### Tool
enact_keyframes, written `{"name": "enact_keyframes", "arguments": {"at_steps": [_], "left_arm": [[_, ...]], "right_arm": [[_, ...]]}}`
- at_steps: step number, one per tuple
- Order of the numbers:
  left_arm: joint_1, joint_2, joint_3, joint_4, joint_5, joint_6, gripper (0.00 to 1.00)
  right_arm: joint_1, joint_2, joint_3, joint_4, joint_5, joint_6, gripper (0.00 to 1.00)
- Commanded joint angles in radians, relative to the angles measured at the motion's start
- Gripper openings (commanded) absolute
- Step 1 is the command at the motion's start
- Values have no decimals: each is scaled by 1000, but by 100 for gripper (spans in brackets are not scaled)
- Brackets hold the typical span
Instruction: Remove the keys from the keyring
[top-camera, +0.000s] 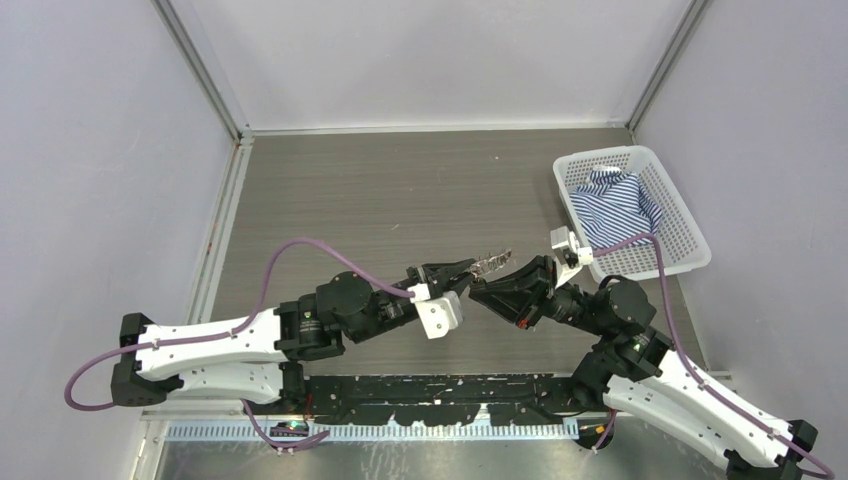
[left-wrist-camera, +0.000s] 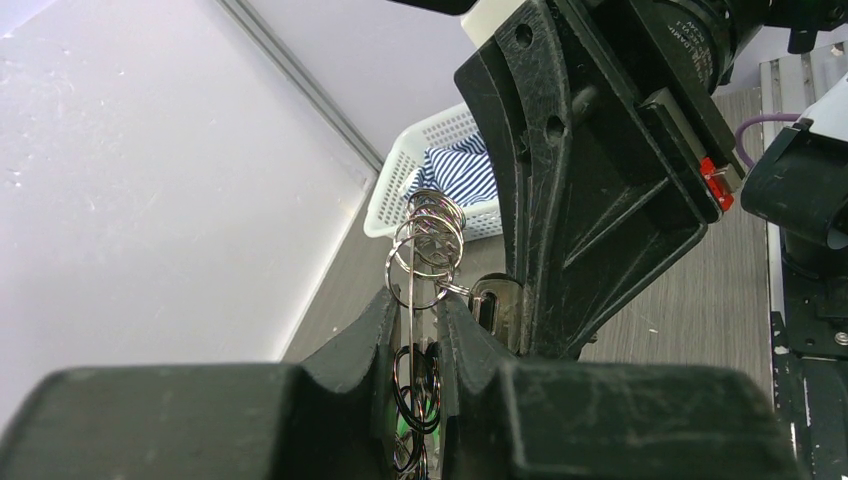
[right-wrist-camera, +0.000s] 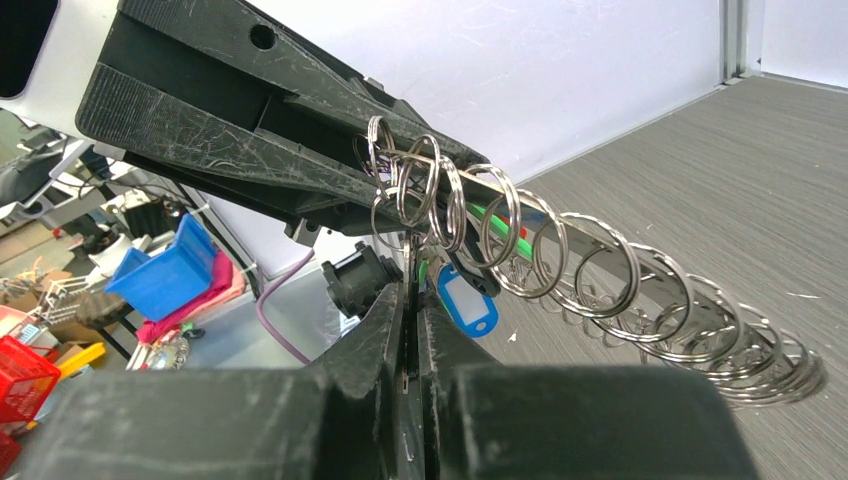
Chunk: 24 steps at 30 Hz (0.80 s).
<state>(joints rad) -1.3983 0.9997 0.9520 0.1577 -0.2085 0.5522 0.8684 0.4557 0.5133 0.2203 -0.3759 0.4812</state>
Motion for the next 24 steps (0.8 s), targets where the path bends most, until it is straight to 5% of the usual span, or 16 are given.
{"name": "enact_keyframes", "arguments": {"at_steps": [1,24], "left_arm": [[4,-19,53,68,-3,35,0],[-5,-26,43,-19,98,366,0]], "right_arm": [[1,-13,60,-46,4,-48,11],[1,19,166,-212,-32,-164,11]]}}
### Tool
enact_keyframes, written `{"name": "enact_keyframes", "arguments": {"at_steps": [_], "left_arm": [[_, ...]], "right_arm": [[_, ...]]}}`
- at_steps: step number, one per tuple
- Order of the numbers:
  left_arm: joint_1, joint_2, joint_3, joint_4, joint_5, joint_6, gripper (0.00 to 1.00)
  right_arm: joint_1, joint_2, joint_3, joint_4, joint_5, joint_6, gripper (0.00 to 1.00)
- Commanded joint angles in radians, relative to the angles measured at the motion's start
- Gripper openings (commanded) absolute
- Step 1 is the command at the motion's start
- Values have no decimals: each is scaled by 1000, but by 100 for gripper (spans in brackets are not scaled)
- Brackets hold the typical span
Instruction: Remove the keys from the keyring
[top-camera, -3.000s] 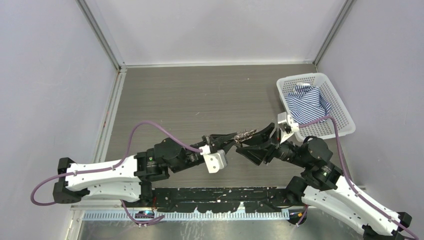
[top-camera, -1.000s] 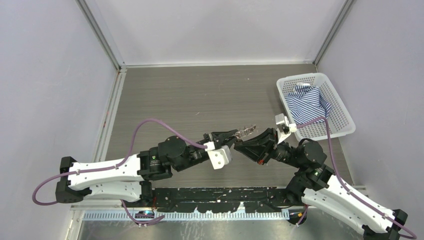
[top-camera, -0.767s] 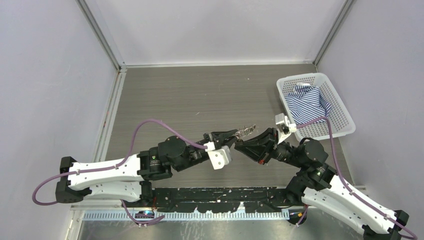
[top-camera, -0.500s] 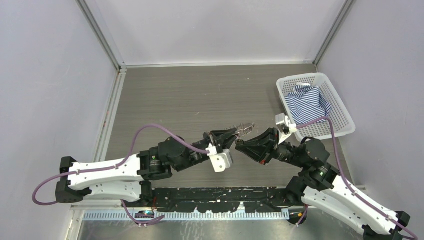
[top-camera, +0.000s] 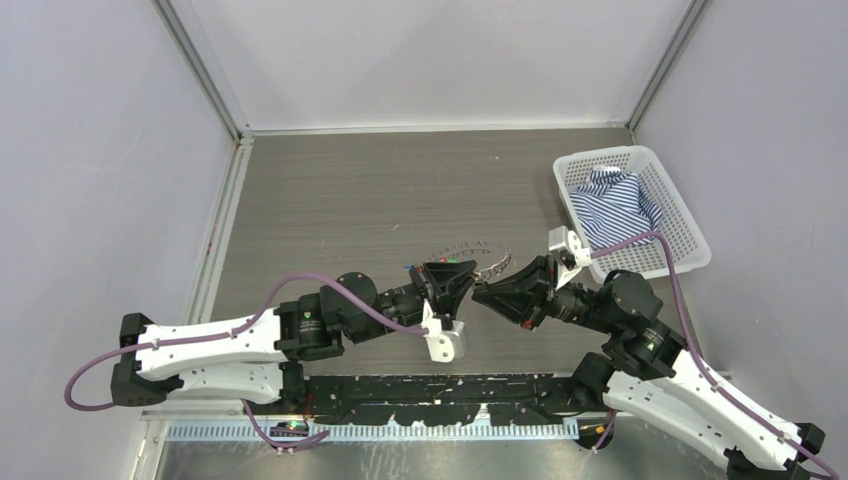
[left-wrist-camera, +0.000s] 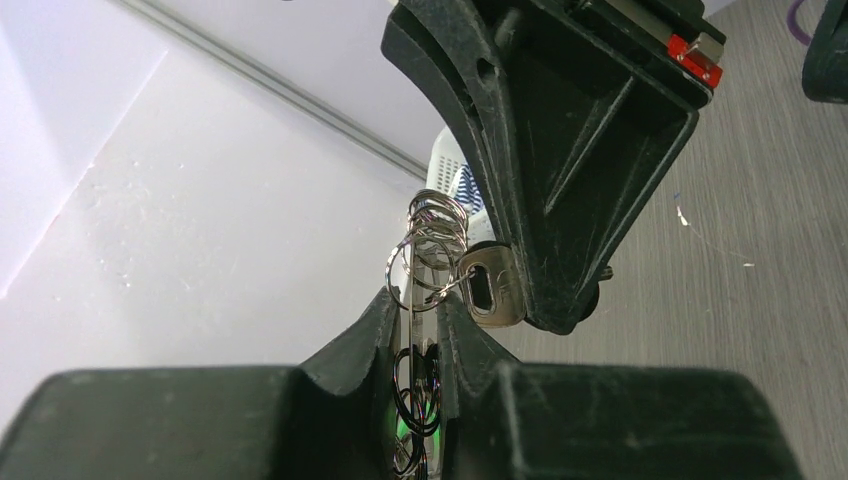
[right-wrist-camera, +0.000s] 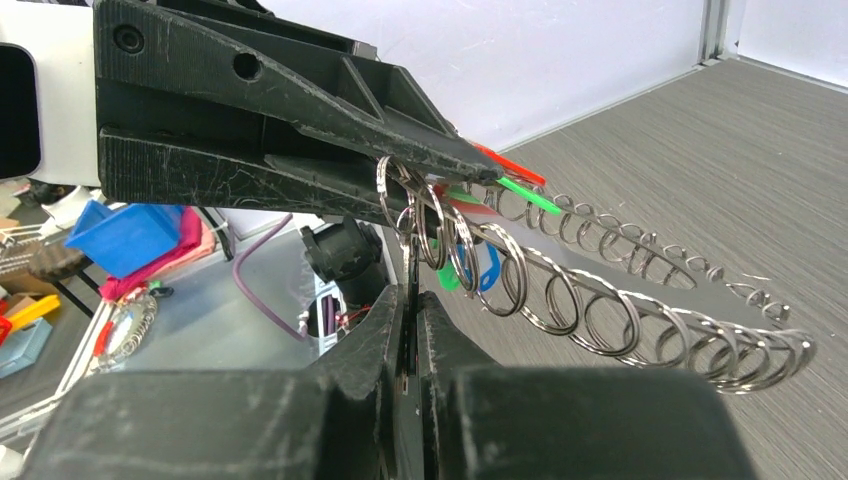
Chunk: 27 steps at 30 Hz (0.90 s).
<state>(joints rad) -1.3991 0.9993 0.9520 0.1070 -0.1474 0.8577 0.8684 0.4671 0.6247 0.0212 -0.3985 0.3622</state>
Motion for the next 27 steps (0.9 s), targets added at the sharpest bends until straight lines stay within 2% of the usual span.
{"name": "enact_keyframes", "arguments": {"at_steps": [1,12,27], "left_arm": [[-5,-26,42,31,38,63,0],[-12,-49,28,99,21,47,0],[-32,-50,41,42,26,149,0]], "right_arm": [[1,9,58,-13,-10,-49,11],[0,22,58,-40,-31,-46,11],[0,12,114,-111,-25,-112,11]]}}
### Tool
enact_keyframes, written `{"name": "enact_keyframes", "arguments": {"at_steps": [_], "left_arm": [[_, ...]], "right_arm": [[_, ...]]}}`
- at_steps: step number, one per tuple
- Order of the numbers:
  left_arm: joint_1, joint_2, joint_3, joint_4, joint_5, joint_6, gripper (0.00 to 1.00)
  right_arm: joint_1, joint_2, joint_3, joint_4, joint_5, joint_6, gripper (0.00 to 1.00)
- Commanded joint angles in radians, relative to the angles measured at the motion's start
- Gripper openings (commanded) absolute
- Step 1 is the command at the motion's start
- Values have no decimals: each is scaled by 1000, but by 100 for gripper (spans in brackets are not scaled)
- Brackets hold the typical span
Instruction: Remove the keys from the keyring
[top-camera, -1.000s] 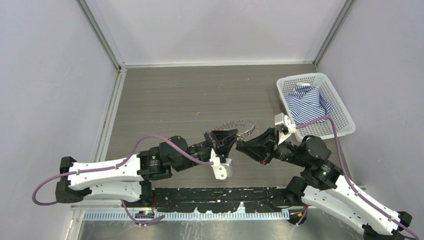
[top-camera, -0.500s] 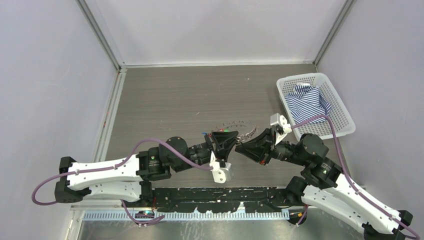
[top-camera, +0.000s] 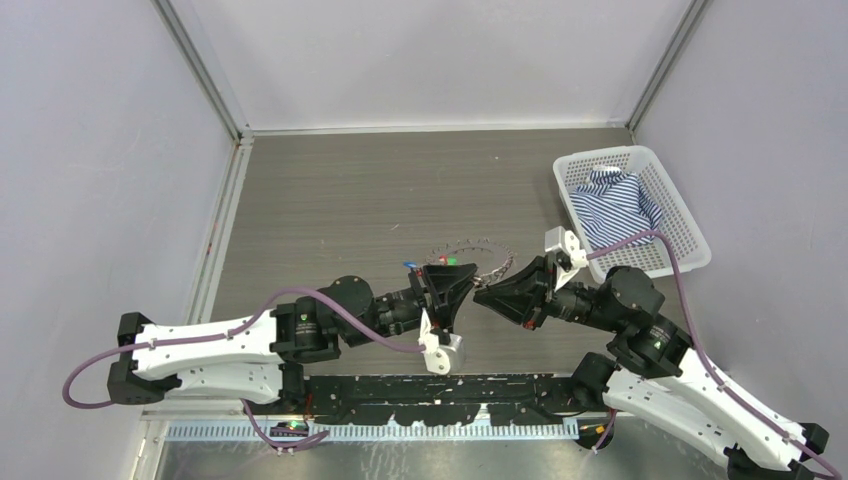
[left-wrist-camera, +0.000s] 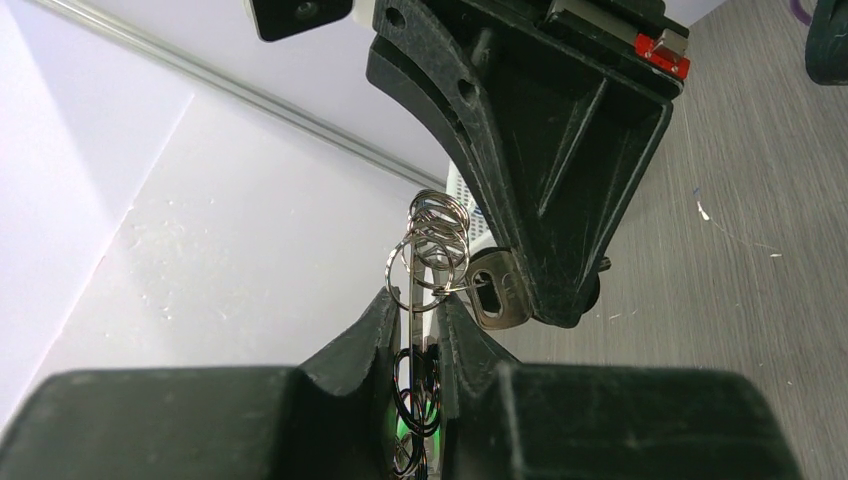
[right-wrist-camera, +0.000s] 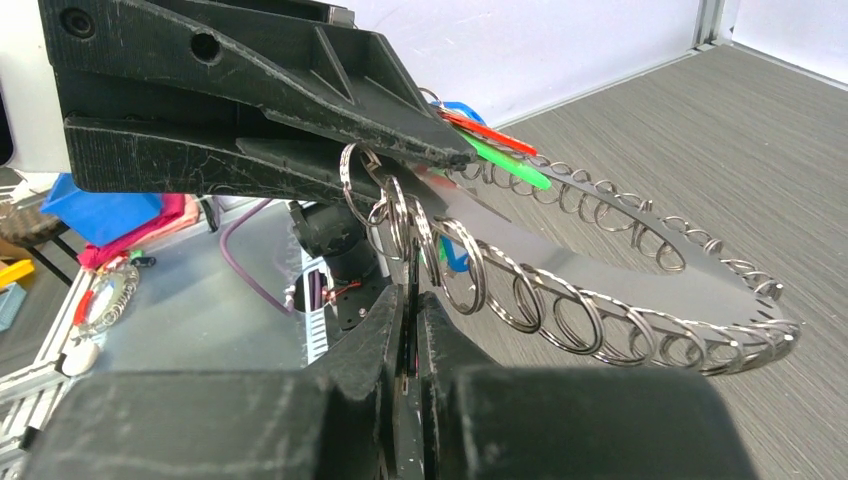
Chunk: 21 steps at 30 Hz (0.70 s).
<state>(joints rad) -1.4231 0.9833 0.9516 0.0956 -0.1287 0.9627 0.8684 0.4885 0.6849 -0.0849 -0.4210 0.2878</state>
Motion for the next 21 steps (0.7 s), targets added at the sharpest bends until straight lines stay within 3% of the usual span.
{"name": "enact_keyframes", "arguments": {"at_steps": [1,21], "left_arm": [[-8,-34,42,51,8,45,0],[-14,-52,59,37,28,-12,0]], "right_arm": [[1,-9,58,-11,0,-43,12],[1,25,81,-35,-21,-89,13]]}}
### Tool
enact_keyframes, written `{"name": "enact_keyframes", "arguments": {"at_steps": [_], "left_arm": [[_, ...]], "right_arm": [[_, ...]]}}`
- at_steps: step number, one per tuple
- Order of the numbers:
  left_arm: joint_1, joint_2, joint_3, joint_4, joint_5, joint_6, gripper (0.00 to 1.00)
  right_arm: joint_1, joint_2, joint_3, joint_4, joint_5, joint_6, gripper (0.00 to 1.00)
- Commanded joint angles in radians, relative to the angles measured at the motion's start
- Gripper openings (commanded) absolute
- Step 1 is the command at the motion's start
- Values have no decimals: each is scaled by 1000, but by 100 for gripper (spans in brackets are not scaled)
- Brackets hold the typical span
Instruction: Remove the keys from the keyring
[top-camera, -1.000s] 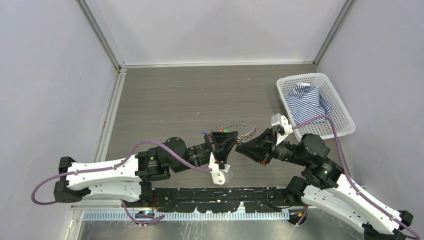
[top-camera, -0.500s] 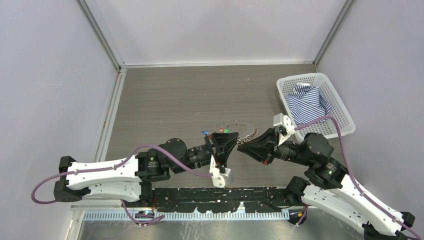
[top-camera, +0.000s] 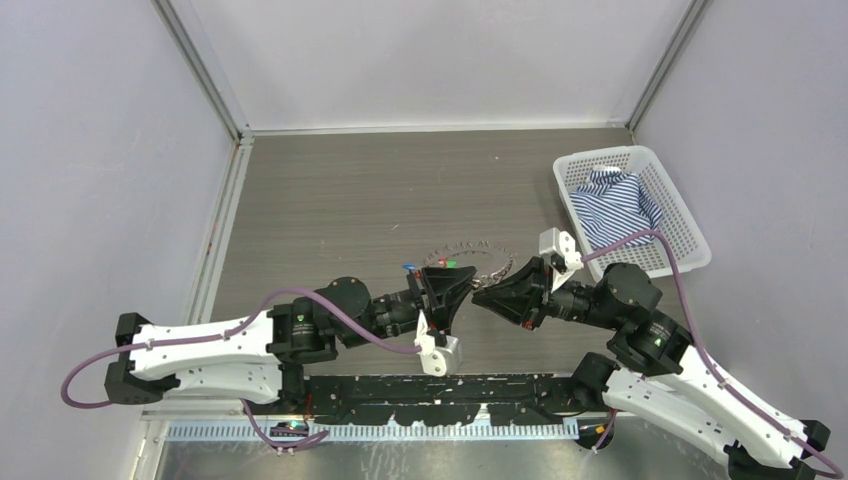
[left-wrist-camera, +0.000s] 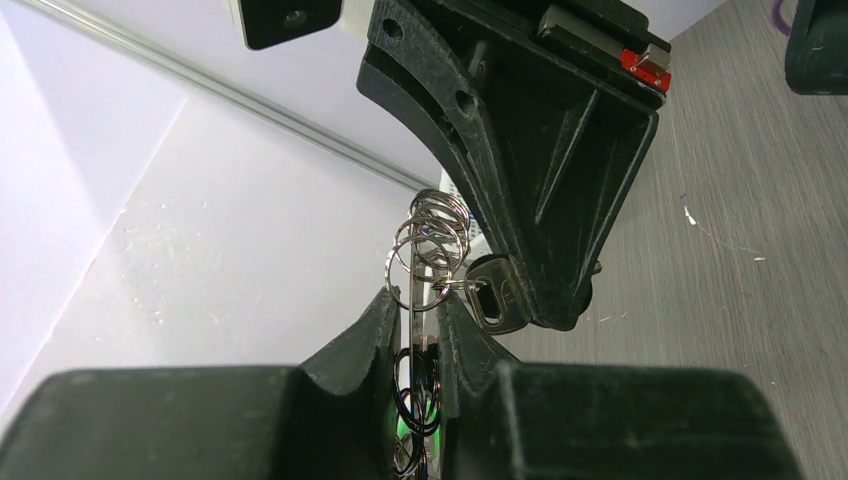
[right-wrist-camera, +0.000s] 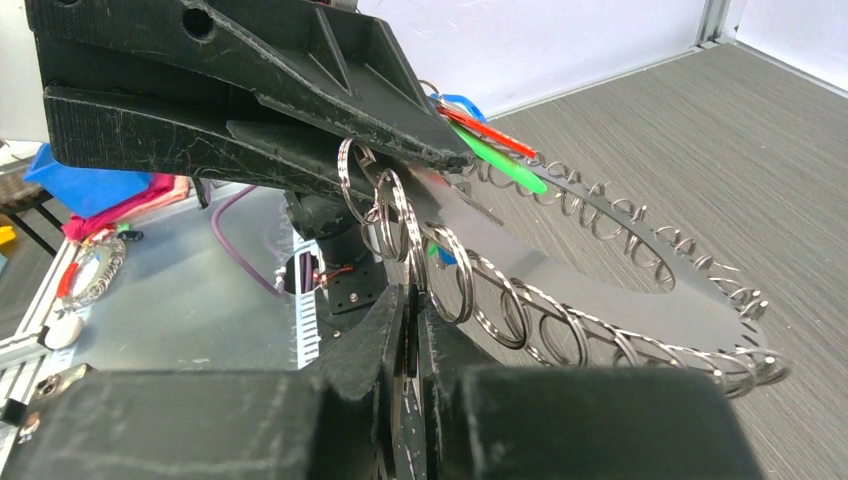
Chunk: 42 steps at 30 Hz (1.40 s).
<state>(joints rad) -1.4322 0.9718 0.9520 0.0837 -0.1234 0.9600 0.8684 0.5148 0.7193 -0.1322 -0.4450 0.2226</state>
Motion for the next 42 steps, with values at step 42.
{"name": "enact_keyframes", "arguments": {"at_steps": [42], "left_arm": [[-17,21,-7,215,-36,165,0]], "right_arm": [[2,-7,65,61,88,156,1]]}}
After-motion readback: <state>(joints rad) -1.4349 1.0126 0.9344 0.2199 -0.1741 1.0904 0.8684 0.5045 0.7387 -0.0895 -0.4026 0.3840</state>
